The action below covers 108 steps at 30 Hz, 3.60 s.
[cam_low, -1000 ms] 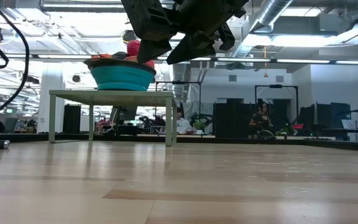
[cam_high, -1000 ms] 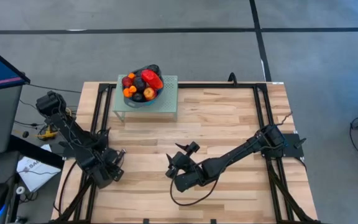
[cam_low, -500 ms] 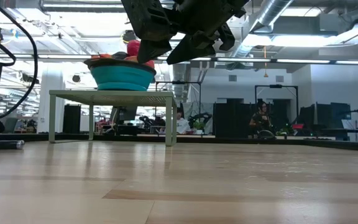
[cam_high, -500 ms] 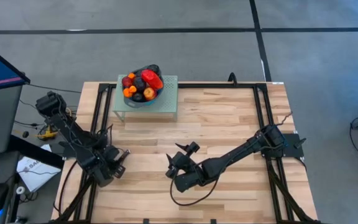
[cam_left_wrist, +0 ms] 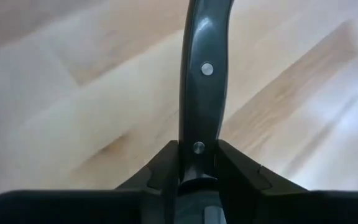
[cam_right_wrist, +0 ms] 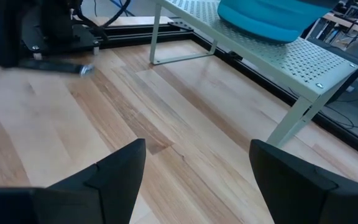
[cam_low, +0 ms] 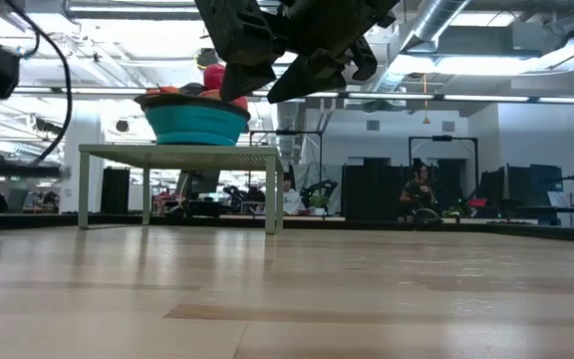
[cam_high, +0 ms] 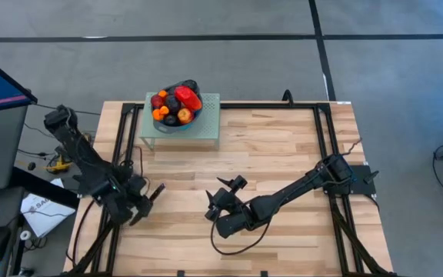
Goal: Pick & Place Fruit
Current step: Put the black knife on the shelf, then return to Home Position
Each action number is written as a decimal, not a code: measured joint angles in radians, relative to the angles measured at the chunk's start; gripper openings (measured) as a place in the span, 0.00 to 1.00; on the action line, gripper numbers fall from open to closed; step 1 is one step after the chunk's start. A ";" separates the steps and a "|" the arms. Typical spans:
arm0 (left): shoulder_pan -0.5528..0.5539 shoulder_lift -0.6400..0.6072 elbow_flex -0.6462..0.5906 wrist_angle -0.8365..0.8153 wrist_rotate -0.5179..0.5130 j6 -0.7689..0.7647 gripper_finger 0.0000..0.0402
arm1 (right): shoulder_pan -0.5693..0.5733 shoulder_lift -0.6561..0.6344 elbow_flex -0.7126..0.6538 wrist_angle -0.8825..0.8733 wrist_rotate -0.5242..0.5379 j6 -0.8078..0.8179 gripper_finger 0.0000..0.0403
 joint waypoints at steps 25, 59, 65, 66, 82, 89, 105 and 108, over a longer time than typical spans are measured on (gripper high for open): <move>0.771 -0.347 0.231 -0.533 -0.203 0.389 0.21 | 0.000 0.000 -0.001 0.101 0.000 -0.110 0.70; 1.704 -0.010 0.300 -0.030 0.250 1.122 0.22 | 0.081 -0.015 0.000 0.214 0.070 -0.285 0.70; 1.750 -0.010 0.300 -0.012 0.260 1.123 0.22 | 0.088 -0.015 0.000 0.234 0.070 -0.285 0.70; 1.755 -0.010 0.300 -0.008 0.260 1.123 0.22 | 0.088 -0.015 0.000 0.235 0.070 -0.285 0.70; 1.766 -0.010 0.299 0.099 0.225 1.166 0.35 | 0.094 -0.015 0.000 0.257 0.069 -0.285 0.70; 1.766 -0.026 0.299 0.109 0.226 1.242 0.43 | 0.093 -0.015 0.000 0.258 0.069 -0.285 0.70; 1.766 -0.291 0.299 0.077 0.319 1.408 0.43 | 0.098 -0.017 0.000 0.249 0.050 -0.286 0.70; 1.765 -0.368 0.299 0.077 0.420 1.506 0.40 | 0.098 -0.061 -0.002 0.150 -0.053 -0.255 0.70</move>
